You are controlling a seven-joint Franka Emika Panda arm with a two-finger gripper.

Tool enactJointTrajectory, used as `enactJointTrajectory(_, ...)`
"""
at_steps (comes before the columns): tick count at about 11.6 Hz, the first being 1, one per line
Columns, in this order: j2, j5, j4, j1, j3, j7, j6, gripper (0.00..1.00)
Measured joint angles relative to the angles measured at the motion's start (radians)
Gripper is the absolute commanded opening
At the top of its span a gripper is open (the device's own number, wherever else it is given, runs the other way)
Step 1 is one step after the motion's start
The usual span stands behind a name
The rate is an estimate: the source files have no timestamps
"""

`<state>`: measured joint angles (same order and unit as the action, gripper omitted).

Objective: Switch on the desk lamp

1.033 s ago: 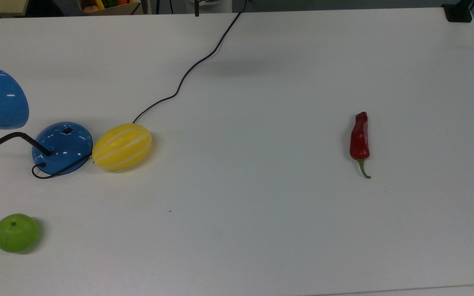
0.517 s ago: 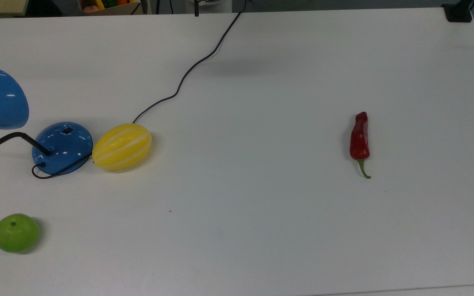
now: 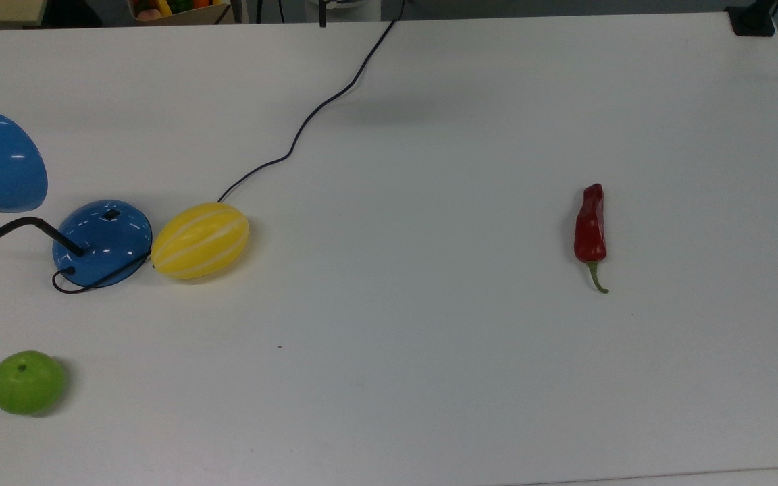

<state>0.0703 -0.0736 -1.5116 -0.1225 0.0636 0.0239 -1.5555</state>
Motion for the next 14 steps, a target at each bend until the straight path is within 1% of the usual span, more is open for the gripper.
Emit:
enactJointTrajectory(1,0.000,0.000,0.000,0.000,0.000,0.000,0.000,0.07)
enactJointTrajectory(2,0.000,0.000,0.000,0.000,0.000,0.001,0.000,0.00)
enactJointTrajectory(11,0.000,0.000,-0.001,0.001,0.000,0.007,0.000,0.00)
enactJointTrajectory(13,0.000,0.000,-0.002,0.009,0.001,0.007,0.000,0.00)
enactJointTrajectory(14,0.001,0.000,-0.008,0.027,0.001,0.007,0.000,0.00)
